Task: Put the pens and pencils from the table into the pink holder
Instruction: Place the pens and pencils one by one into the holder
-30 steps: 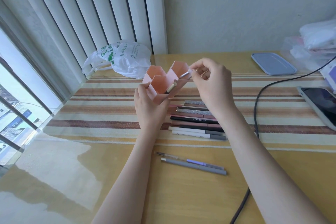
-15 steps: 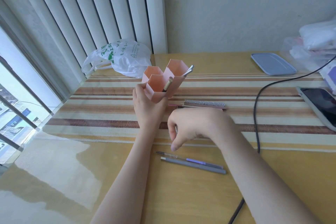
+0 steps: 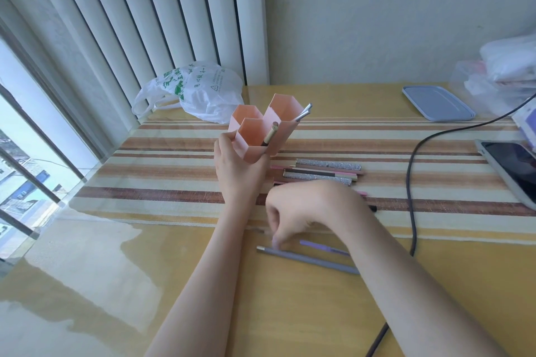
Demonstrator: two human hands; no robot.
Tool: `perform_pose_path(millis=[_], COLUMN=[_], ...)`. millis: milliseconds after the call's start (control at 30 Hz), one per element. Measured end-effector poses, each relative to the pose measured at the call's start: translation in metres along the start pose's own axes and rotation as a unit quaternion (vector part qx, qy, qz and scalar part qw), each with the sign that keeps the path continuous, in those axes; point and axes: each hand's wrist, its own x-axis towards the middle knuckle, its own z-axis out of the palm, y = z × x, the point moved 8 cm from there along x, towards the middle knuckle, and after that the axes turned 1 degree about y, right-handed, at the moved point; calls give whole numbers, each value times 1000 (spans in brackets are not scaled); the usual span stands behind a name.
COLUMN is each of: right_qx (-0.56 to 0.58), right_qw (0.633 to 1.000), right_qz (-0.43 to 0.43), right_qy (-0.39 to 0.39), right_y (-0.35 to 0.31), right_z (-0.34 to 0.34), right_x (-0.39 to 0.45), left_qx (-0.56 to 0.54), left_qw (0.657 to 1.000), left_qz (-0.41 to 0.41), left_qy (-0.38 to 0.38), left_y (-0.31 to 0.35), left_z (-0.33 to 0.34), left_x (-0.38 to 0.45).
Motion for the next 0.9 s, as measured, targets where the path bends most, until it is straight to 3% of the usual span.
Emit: perform_pose_path(millis=[100,200,267,400,667,767,900], right_qx=[81,230,295,313,368,364,331], right_qw=[991,941,884,740,494,461,485], right_qz=[-27,-49,-74,-108,-124,-122,-99], right_qy=[107,243,354,586,778,800,803], right_y=[14,34,43,62,85,88,89], right_z=[-29,-58,-78,-107,-102,-100,-100], right_x=[-14,-30,-43,-84,-128,-132,-122], left_qx=[3,-4,-4,-3,-1,-1,1], left_qw=[1000,1000,1000,1000,1000,1000,1000], left_qz=[4,0,-6,0,9,10,11], left_qy=[-2,-6,-4,-2,-7,-5,-5], left_y=[0,-1,-1,0,1,1,1], left_z=[0,1,1,0,1,0,1], left_x=[1,0,0,0,-1,0,-1])
